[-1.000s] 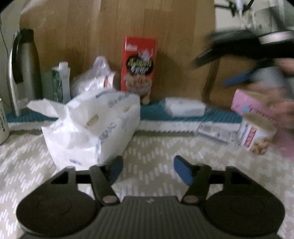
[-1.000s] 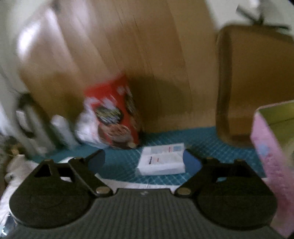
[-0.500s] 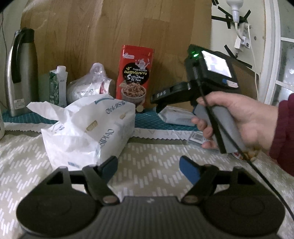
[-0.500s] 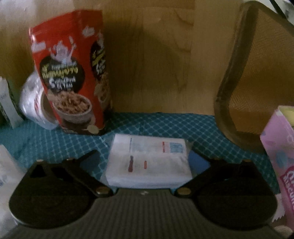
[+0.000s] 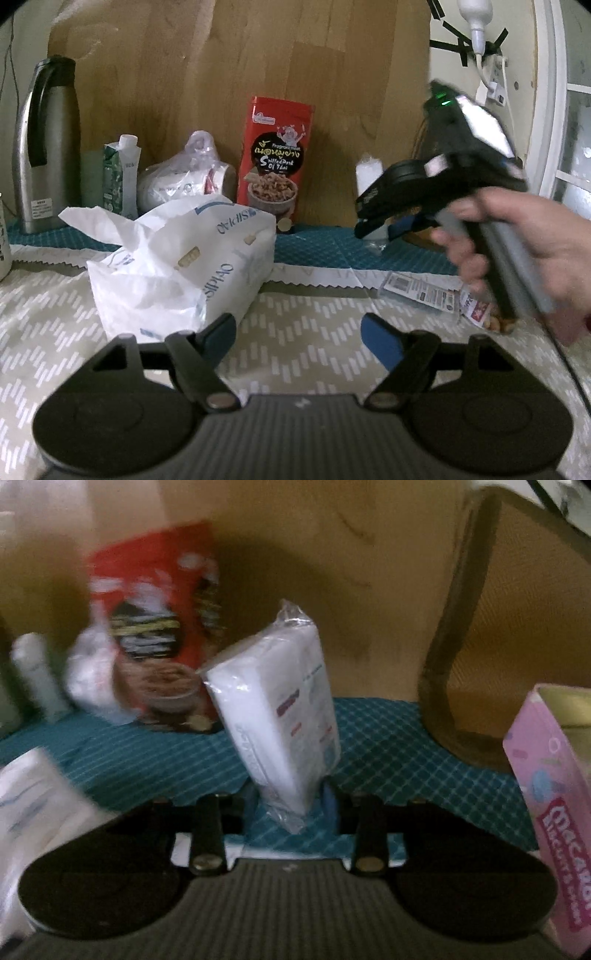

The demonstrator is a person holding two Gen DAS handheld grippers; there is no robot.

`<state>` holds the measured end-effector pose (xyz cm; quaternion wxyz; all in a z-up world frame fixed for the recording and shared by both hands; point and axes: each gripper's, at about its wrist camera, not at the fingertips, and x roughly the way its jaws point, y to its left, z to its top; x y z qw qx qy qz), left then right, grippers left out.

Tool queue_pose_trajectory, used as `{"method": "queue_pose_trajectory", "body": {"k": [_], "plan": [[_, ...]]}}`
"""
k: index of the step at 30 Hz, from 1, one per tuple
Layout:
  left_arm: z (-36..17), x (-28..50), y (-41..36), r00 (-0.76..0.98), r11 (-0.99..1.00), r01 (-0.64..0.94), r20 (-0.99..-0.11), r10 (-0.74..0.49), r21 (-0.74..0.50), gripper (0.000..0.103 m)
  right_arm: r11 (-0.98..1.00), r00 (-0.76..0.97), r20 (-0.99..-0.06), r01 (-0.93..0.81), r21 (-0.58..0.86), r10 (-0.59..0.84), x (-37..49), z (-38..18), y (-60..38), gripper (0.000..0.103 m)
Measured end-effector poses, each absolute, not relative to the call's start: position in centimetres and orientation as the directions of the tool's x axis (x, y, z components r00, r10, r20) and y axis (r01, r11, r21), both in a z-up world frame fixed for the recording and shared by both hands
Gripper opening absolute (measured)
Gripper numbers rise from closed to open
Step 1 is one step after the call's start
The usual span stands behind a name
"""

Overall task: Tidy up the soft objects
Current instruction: 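Carry the wipes packet into the tin and open the right gripper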

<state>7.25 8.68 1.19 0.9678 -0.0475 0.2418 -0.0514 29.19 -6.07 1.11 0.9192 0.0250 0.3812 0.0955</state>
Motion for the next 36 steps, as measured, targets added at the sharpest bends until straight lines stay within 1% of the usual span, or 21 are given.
{"method": "queue_pose_trajectory", "body": {"k": [4, 7, 10, 11, 13, 14, 15, 16, 17, 18, 20, 21, 23, 25, 27, 29, 32, 33, 34, 35, 36], "plan": [[1.4, 6.9, 9.1, 0.888, 0.987, 0.08, -0.441, -0.133, -0.137, 0.077, 0.953, 0.685, -0.666, -0.259, 0.157, 0.296, 25.7, 2.7, -6.7, 0.039], [2.1, 5.6, 10.3, 0.905, 0.975, 0.095, -0.391, -0.17, -0.203, 0.077, 0.918, 0.659, -0.645, -0.335, 0.21, 0.388, 22.1, 3.8, -7.9, 0.039], [2.8, 3.5, 11.4, 0.916, 0.964, 0.077, -0.364, -0.169, -0.254, 0.081, 0.885, 0.62, -0.643, -0.41, 0.222, 0.449, 18.2, 4.1, -9.2, 0.041], [2.9, 2.5, 11.8, 0.914, 0.963, 0.062, -0.374, -0.161, -0.262, 0.081, 0.877, 0.613, -0.648, -0.437, 0.2, 0.453, 16.8, 4.0, -9.4, 0.041], [3.4, 1.2, 12.4, 0.908, 0.954, 0.057, -0.382, -0.172, -0.295, 0.081, 0.856, 0.626, -0.657, -0.514, 0.057, 0.42, 13.5, 3.7, -9.3, 0.041], [3.7, 0.5, 12.7, 0.905, 0.947, 0.059, -0.383, -0.184, -0.315, 0.081, 0.834, 0.647, -0.656, -0.549, -0.049, 0.387, 11.7, 3.3, -8.9, 0.046], [4.0, 0.0, 12.8, 0.903, 0.946, 0.058, -0.388, -0.186, -0.32, 0.081, 0.805, 0.669, -0.652, -0.574, -0.149, 0.357, 10.1, 2.7, -8.4, 0.055], [4.4, -0.4, 12.8, 0.9, 0.947, 0.052, -0.397, -0.183, -0.317, 0.081, 0.772, 0.675, -0.655, -0.598, -0.215, 0.341, 8.8, 2.0, -8.1, 0.06], [4.5, -0.5, 12.8, 0.897, 0.949, 0.046, -0.406, -0.177, -0.312, 0.081, 0.737, 0.664, -0.664, -0.629, -0.248, 0.343, 7.8, 1.4, -7.9, 0.072], [4.6, -0.7, 12.7, 0.891, 0.951, 0.041, -0.419, -0.173, -0.305, 0.081, 0.71, 0.651, -0.67, -0.655, -0.259, 0.356, 6.9, 0.8, -7.7, 0.08], [4.4, -0.9, 12.5, 0.874, 0.953, 0.035, -0.453, -0.176, -0.302, 0.081, 0.69, 0.652, -0.656, -0.673, -0.267, 0.381, 5.3, 0.0, -7.9, 0.083], [4.2, -0.9, 12.4, 0.868, 0.953, 0.034, -0.464, -0.178, -0.302, 0.081, 0.69, 0.661, -0.642, -0.671, -0.271, 0.39, 4.7, -0.2, -8.0, 0.083], [4.0, -1.0, 12.2, 0.86, 0.953, 0.034, -0.477, -0.181, -0.3, 0.08, 0.699, 0.666, -0.623, -0.668, -0.255, 0.41, 3.8, -0.4, -8.5, 0.083], [3.8, -0.8, 11.9, 0.85, 0.952, 0.037, -0.492, -0.19, -0.305, 0.079, 0.712, 0.658, -0.604, -0.673, -0.203, 0.449, 2.9, -0.3, -9.4, 0.084], [3.6, -0.4, 11.7, 0.835, 0.942, 0.05, -0.504, -0.223, -0.333, 0.078, 0.722, 0.656, -0.576, -0.674, -0.157, 0.488, 1.9, -0.1, -10.3, 0.084], [3.5, 0.4, 11.2, 0.809, 0.923, 0.079, -0.517, -0.28, -0.377, 0.078, 0.734, 0.652, -0.562, -0.67, -0.112, 0.51, 1.6, 0.1, -10.7, 0.084], [3.2, 1.7, 10.0, 0.777, 0.919, 0.097, -0.548, -0.31, -0.382, 0.077, 0.749, 0.631, -0.564, -0.662, -0.033, 0.533, 2.3, -0.2, -10.5, 0.084], [3.0, 2.2, 9.6, 0.767, 0.926, 0.094, -0.566, -0.302, -0.367, 0.071, 0.748, 0.622, -0.565, -0.663, -0.01, 0.543, 2.8, -0.4, -10.4, 0.084], [2.6, 2.7, 9.2, 0.755, 0.932, 0.089, -0.586, -0.293, -0.351, 0.062, 0.747, 0.614, -0.564, -0.664, 0.009, 0.552, 3.1, -0.7, -10.3, 0.084], [2.2, 3.4, 8.9, 0.738, 0.934, 0.088, -0.607, -0.294, -0.346, 0.056, 0.747, 0.606, -0.566, -0.664, 0.026, 0.559, 3.6, -0.9, -10.0, 0.084], [1.6, 4.1, 8.7, 0.711, 0.925, 0.096, -0.625, -0.322, -0.368, 0.052, 0.747, 0.598, -0.57, -0.663, 0.045, 0.564, 4.3, -1.3, -9.6, 0.083]]}}
